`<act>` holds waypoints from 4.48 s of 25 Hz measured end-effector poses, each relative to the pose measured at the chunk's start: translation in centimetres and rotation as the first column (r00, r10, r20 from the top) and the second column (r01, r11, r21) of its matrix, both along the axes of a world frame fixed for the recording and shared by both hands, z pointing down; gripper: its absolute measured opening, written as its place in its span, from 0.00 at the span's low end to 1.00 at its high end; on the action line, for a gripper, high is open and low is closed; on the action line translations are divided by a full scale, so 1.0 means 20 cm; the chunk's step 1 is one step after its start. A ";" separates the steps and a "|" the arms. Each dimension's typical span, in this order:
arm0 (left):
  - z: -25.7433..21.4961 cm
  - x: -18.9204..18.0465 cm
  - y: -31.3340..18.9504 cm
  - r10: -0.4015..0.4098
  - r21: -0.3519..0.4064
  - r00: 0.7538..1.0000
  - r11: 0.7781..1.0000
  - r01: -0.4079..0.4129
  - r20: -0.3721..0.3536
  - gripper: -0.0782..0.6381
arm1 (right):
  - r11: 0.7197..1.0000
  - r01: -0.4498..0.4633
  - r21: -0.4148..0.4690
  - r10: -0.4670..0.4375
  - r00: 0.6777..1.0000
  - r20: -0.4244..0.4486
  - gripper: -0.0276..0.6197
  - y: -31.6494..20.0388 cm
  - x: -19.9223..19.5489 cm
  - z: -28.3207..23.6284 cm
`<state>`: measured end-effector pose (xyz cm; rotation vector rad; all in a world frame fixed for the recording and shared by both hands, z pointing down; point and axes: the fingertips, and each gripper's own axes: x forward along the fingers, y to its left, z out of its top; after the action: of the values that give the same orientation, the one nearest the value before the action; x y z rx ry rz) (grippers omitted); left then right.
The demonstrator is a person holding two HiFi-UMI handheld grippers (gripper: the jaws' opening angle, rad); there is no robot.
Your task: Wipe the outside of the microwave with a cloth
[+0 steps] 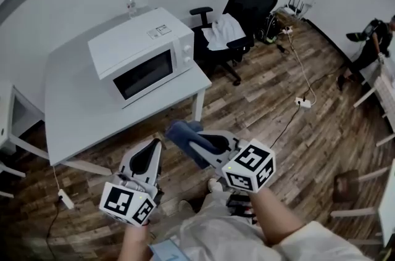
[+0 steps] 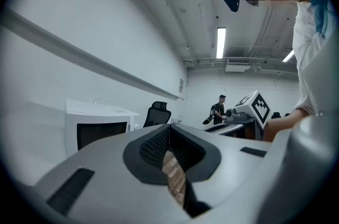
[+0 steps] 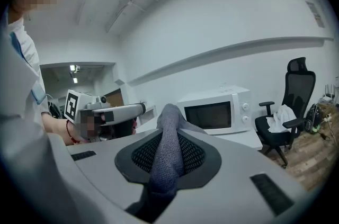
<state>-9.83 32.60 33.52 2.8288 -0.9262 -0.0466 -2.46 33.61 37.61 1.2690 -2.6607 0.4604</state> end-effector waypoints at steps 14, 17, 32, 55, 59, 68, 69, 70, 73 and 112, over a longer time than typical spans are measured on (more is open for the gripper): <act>-0.04 -0.14 -0.19 -0.032 -0.001 0.999 0.999 0.032 0.002 0.12 | 1.000 0.014 -0.004 -0.014 0.999 0.032 0.15 -0.20 -0.15 -0.06; -0.04 -0.17 -0.22 -0.037 0.001 0.999 0.999 0.037 0.001 0.12 | 1.000 0.021 -0.002 -0.021 0.999 0.032 0.15 -0.23 -0.19 -0.06; -0.13 -0.08 -0.80 -0.069 0.034 0.998 0.997 0.069 0.006 0.12 | 0.995 0.101 0.014 -0.101 0.992 0.075 0.15 -0.82 -0.14 -0.14; -0.44 0.23 -1.99 -0.243 0.087 0.968 0.967 0.238 0.060 0.12 | 0.996 0.088 -0.005 -0.088 0.996 -0.013 0.15 -2.17 0.24 -0.41; -0.43 0.23 -2.11 -0.275 0.079 0.960 0.960 0.270 0.055 0.12 | 0.999 0.016 -0.045 -0.018 0.999 -0.046 0.15 -2.42 0.34 -0.38; -0.32 0.24 -2.26 -0.238 0.045 0.969 0.971 0.236 0.064 0.12 | 0.985 -0.138 -0.104 0.121 0.981 -0.154 0.15 -2.78 0.45 -0.22; -0.31 0.24 -2.28 -0.229 0.045 0.971 0.973 0.226 0.067 0.12 | 0.982 -0.156 -0.107 0.137 0.977 -0.165 0.15 -2.82 0.46 -0.20; -0.30 0.24 -2.29 -0.220 0.043 0.973 0.975 0.217 0.071 0.12 | 0.978 -0.176 -0.109 0.155 0.972 -0.177 0.15 -2.85 0.47 -0.19; -0.29 0.25 -2.32 -0.195 0.034 0.978 0.981 0.193 0.080 0.12 | 0.966 -0.231 -0.112 0.202 0.953 -0.225 0.15 -2.94 0.51 -0.15; -0.16 -0.11 -2.33 -0.226 -0.060 0.973 0.972 0.229 0.049 0.12 | 0.929 -0.353 -0.108 0.266 0.843 -0.468 0.15 -3.02 0.47 0.09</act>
<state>-12.07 -13.95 30.35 2.6604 -1.2341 0.0149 6.92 -26.85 39.40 1.5356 -1.9906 0.3934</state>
